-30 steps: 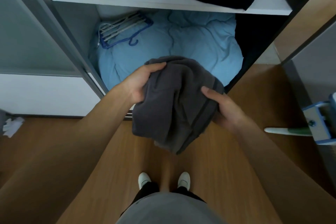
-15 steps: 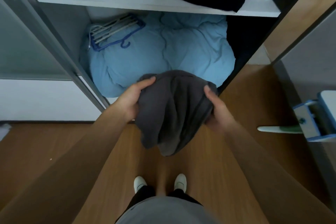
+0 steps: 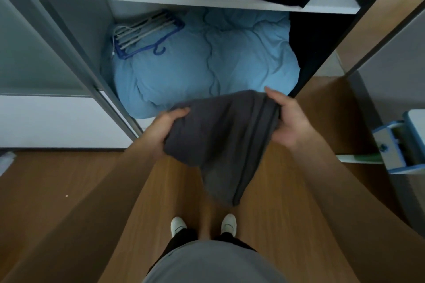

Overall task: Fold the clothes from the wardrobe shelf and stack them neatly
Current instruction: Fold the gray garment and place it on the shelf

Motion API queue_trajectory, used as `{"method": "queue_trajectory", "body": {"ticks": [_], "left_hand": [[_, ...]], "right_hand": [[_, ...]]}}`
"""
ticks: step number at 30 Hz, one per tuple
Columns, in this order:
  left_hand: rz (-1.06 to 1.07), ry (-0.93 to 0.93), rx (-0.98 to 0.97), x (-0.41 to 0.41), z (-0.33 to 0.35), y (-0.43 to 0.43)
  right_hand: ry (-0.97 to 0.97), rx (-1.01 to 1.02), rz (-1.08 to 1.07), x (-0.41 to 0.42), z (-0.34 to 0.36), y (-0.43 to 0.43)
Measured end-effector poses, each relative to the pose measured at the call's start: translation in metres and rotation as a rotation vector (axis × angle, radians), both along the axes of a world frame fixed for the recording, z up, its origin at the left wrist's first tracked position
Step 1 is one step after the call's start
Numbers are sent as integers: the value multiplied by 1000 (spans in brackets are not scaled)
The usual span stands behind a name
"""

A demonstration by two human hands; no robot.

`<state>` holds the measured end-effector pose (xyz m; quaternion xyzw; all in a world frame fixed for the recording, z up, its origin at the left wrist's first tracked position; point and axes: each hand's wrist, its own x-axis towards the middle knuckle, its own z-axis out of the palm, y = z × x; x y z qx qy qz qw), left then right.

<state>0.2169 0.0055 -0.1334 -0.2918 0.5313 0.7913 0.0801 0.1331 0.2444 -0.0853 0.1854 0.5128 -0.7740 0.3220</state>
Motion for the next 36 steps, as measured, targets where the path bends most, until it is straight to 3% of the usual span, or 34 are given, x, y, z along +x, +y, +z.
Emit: {"method": "queue_trajectory", "body": {"ticks": [5, 7, 13, 16, 21, 23, 27, 32, 36], "left_hand": [[79, 167, 369, -13, 22, -9], [49, 203, 489, -7, 15, -10], [-91, 83, 179, -10, 0, -5], [-9, 138, 210, -22, 8, -18], [-83, 162, 255, -27, 0, -23], [-146, 101, 171, -25, -8, -21], [-175, -11, 7, -18, -25, -22], [27, 21, 10, -30, -16, -27], [-116, 102, 171, -28, -9, -25]], "right_hand": [[128, 54, 162, 9, -16, 21], [171, 3, 117, 15, -21, 14], [113, -2, 18, 7, -16, -1], [104, -91, -28, 3, -16, 10], [227, 69, 262, 13, -16, 11], [209, 77, 215, 15, -14, 2], [11, -113, 9, 12, -11, -17], [27, -62, 51, 20, -19, -9], [174, 92, 204, 26, -30, -6]]}}
